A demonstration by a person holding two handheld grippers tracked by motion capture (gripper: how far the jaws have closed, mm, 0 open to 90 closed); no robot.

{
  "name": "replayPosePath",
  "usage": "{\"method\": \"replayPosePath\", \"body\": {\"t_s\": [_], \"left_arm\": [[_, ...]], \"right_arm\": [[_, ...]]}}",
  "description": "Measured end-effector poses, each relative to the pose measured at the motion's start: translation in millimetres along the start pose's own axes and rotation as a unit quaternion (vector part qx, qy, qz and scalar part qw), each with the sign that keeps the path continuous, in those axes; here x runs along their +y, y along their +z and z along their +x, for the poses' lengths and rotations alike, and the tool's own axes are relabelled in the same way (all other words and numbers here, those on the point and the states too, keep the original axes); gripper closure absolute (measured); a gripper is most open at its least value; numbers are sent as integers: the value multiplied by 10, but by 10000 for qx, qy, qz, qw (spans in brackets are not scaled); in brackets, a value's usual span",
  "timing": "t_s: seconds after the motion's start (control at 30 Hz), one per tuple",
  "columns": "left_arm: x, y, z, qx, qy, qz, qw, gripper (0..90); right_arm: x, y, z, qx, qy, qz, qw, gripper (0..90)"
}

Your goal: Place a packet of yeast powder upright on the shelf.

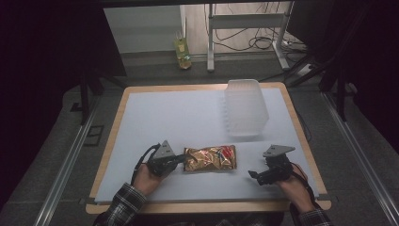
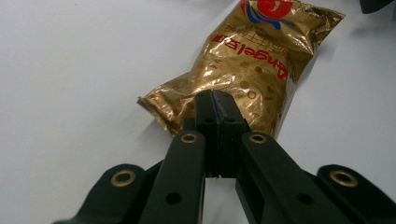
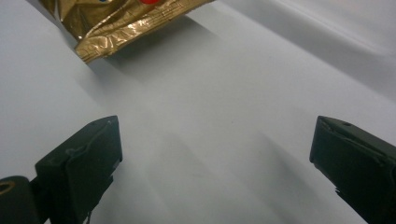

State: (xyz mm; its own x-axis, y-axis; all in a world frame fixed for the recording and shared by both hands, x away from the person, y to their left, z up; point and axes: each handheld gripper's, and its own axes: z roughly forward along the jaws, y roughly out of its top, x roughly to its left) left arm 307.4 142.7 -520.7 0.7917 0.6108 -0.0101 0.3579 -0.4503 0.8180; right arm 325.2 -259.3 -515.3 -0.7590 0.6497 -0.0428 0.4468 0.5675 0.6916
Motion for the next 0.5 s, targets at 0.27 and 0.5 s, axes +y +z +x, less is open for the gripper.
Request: {"method": "replayPosePath", "body": {"t_s": [0.27,0.5], "left_arm": [[60,272,19,-298,-236,126,9992,898],[13,266,9,-180,-108,297,9993,900]], "right_arm": [[1,12,3,-34,-23,44,10000,27],[13,-12,14,1,38,88,10000,28]]}}
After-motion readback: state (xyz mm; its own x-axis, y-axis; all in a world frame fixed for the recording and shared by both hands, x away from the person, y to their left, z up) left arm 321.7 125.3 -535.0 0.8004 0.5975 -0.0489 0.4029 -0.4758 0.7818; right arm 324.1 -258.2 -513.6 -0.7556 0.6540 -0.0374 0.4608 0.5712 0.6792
